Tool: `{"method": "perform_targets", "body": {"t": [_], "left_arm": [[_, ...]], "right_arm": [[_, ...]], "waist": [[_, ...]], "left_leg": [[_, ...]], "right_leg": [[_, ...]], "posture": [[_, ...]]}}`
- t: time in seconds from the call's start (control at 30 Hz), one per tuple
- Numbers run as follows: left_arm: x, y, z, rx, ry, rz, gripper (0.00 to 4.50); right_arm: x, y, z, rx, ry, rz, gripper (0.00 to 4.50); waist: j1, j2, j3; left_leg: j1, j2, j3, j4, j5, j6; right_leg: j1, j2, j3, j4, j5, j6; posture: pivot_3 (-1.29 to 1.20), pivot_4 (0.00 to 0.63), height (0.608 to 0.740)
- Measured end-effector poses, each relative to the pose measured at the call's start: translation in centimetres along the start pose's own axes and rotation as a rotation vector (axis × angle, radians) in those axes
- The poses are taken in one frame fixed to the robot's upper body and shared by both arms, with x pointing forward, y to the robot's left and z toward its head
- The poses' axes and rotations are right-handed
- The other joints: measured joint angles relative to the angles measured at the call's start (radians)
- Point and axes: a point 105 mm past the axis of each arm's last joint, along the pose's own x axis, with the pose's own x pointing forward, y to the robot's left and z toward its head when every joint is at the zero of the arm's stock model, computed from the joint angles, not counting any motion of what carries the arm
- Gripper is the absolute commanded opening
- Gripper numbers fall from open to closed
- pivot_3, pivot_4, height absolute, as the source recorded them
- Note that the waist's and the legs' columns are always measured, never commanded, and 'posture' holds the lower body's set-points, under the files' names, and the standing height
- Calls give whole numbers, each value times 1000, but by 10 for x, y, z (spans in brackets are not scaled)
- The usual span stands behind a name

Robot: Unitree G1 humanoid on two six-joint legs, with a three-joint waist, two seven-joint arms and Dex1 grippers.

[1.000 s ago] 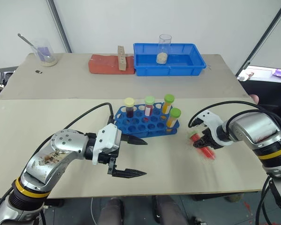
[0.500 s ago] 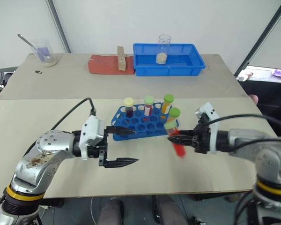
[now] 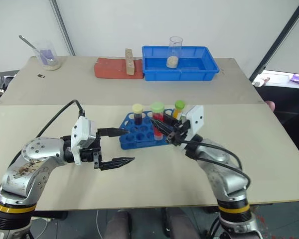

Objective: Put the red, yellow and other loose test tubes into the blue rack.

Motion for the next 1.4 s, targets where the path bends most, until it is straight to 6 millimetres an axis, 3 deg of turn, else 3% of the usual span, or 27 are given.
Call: {"method": "perform_targets", "body": {"t": [0.3, 0.93, 1.0, 1.13, 1.27, 1.4], "left_arm": [[-3, -2, -5, -12, 59, -19, 4500], [-2, 1, -7, -51, 82, 9, 4500], [-2, 2, -7, -55, 84, 20, 4500], [-2, 6, -6, -56, 92, 46, 4500], [-14, 15, -10, -37, 198, 96, 4500], [-44, 33, -18, -6, 397, 172, 4500]], "right_arm": [[2, -21, -22, -83, -30, -161, 1015], [-2, -9, -42, -57, -32, -148, 1014], [-4, -10, -42, -48, -40, -153, 2061], [-12, -10, -45, -44, -21, -134, 3388], [-32, -11, -45, -129, 68, -47, 3388], [-59, -8, -37, -211, 189, 123, 3388]], "waist": [[0, 0, 0], [0, 0, 0], [0, 0, 0], [0, 0, 0], [2, 0, 0], [2, 0, 0]], "left_leg": [[1, 0, 0, -1, 0, 0], [2, 0, 0, -2, 0, 0], [2, 0, 0, -2, 0, 0], [2, 0, 0, -2, 0, 0], [2, 0, 0, -2, 0, 0], [4, 0, 1, -2, 0, 0]], "right_leg": [[0, 0, 0, 1, -1, -3], [0, 0, 0, 2, -2, -3], [0, 0, 0, 2, -1, -3], [0, 0, 0, 2, -2, -3], [0, 0, 0, 1, -3, -4], [1, 0, 0, 2, -5, -8]], "posture": [[0, 150, 740], [0, 150, 740], [0, 150, 740], [0, 150, 740], [0, 150, 740], [0, 150, 740]]}}
